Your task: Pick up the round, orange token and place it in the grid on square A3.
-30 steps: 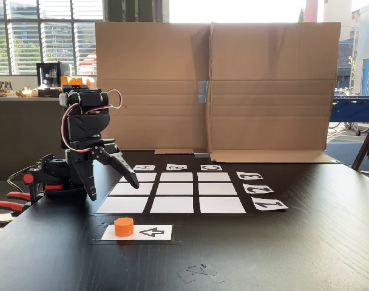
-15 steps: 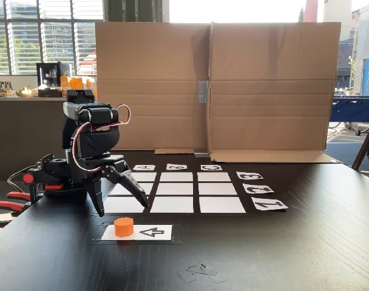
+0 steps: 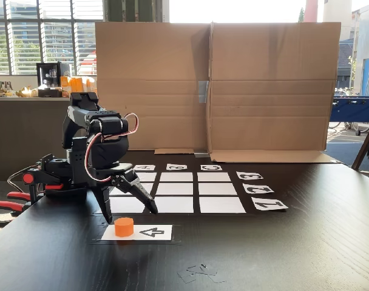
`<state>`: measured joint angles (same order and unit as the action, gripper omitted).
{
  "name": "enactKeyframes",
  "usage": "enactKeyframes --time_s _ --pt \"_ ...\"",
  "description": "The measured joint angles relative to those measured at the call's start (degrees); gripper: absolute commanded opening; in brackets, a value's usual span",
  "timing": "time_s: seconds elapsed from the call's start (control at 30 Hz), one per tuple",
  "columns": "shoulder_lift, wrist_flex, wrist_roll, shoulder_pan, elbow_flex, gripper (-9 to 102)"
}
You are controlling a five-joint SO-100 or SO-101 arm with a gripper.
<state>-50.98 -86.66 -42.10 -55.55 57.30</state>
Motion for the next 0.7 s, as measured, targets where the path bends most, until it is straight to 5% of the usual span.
enactKeyframes --time_s 0.1,0.23,0.7 --pt "1.0 1.1 0.0 0.0 -0.2 48" --pt "1.6 2.0 -0.3 0.0 -1.2 11" --pt "1.9 5.4 0.4 0.0 -1.3 -1"
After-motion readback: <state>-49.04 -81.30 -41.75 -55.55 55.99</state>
